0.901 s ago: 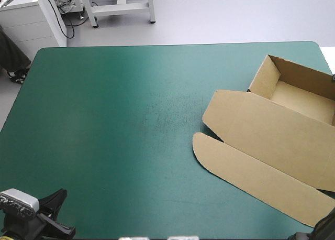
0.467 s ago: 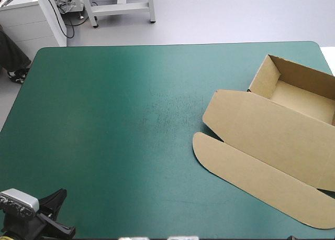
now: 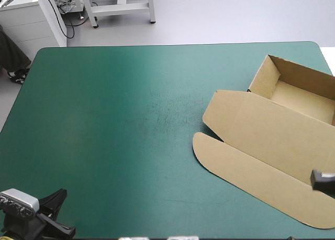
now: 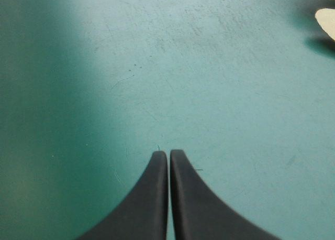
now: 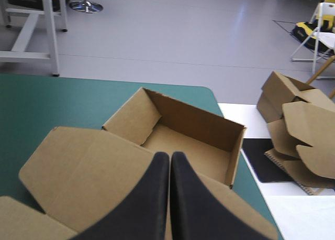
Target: Fold the box
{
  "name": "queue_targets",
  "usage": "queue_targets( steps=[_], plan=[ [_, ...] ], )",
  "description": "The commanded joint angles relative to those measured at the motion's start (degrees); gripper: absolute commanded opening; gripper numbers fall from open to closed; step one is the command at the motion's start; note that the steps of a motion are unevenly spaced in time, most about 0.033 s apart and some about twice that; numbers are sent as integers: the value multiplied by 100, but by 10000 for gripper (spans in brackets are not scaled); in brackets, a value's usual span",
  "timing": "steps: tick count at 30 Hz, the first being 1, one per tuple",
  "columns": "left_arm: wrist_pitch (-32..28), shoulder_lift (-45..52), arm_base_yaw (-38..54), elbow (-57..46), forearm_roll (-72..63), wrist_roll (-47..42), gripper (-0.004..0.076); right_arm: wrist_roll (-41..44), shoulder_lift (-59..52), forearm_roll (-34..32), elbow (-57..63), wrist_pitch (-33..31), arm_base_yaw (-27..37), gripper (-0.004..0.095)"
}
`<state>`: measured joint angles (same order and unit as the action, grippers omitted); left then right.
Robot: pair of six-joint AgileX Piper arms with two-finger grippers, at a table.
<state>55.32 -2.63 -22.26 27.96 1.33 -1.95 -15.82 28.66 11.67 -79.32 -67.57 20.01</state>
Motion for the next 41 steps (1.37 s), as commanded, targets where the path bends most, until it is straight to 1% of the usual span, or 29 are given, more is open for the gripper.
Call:
queue_targets(
  steps=[1, 5, 7, 11, 17, 22, 26, 28, 32, 41],
  plan=[
    [-422, -102, -18, 136, 0, -37, -8, -54, -725, 28, 1058, 927, -377, -12],
    [-422, -102, -18, 136, 0, -37, -8, 113, -1478, 2, 2136, 1296, -912, -12],
    [-422, -102, -18, 136, 0, -37, -8, 145, -1642, 37, 2528, 1404, -1141, -12],
    [-432, -102, -18, 136, 0, -17, -8, 108, -1695, 40, 3298, 1644, -1566, -12],
    [-442, -102, -18, 136, 0, -15, -8, -142, -1695, 40, 4396, 2062, -1995, -12],
    [-442, -102, -18, 136, 0, -15, -8, -208, -1695, 78, 4928, 2289, -2025, -12],
    [-442, -102, -18, 136, 0, -15, -8, -219, -1695, 127, 5204, 2292, -2025, -13],
    [-442, -102, -18, 136, 0, -15, -8, -248, -1703, 238, 5245, 2414, -2025, -13],
    [-450, -102, -18, 127, 0, -15, -8, -296, -1703, 346, 5270, 2446, -2025, -13],
    [-450, -102, -18, 127, -16, 29, -8, -296, -1703, 372, 5270, 2446, -2025, -15]
  ],
)
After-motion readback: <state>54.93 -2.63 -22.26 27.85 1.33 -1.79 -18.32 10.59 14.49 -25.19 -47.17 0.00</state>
